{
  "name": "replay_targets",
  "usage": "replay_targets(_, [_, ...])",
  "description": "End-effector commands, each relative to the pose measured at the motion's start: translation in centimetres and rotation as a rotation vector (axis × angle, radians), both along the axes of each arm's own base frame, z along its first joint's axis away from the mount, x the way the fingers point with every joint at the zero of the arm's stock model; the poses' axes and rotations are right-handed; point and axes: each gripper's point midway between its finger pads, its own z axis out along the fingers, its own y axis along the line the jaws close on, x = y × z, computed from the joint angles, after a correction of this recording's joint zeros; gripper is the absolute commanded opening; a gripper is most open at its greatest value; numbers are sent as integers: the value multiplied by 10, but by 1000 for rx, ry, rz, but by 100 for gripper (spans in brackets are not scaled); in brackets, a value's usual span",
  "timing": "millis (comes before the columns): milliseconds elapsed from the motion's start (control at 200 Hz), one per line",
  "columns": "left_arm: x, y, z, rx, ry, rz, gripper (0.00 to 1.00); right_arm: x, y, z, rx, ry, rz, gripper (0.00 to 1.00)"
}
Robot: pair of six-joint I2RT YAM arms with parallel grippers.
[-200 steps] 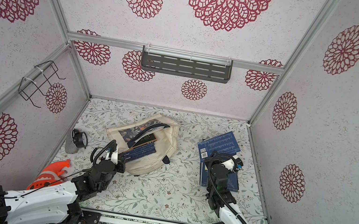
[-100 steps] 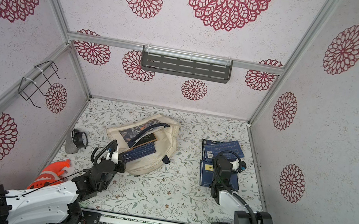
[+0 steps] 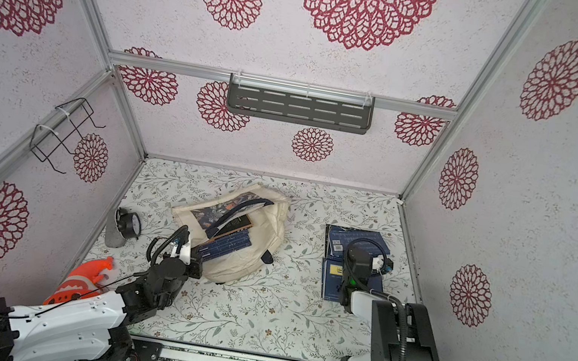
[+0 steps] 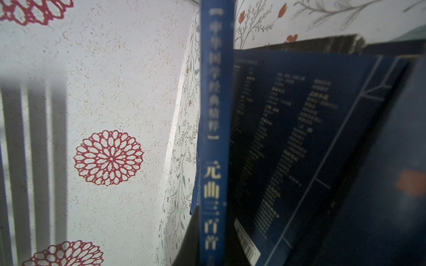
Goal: Take out the books from the canvas bag
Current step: Place the book on the book.
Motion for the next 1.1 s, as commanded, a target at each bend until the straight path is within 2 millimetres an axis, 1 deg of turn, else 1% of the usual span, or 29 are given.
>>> replay_targets(0, [2,-9,17,-32,-39,-19,0,11,-3,15,25,-49,-19,3])
replay_targets(60, [2,-9,18,-33,-39,-19,0,11,-1,14,33,-38,-5,16])
replay_targets(230, [2,-9,17,-32,-38,-21,0,6,6,14,53,-27,34,35])
replay_targets(310, [2,-9,17,-31,-36,-23,0,3,9,17,52,-28,49,44])
replay_targets(430, [2,-11,17,-30,-34,-27,0,-3,9,20,28,2,62,52])
replay_targets(520, [2,-11,17,-28,-35,-25,0,-8,7,20,12,23,64,55])
replay_targets(675, [2,-10,17,-27,-35,-24,0,-13,7,21,10,28,69,56])
replay_targets(1016, [3,-10,15,-20,-31,-22,0,1,8,23,-26,21,79,56])
replay_targets(1096, [3,-11,16,-18,-31,-21,0,0,8,21,-24,23,76,56])
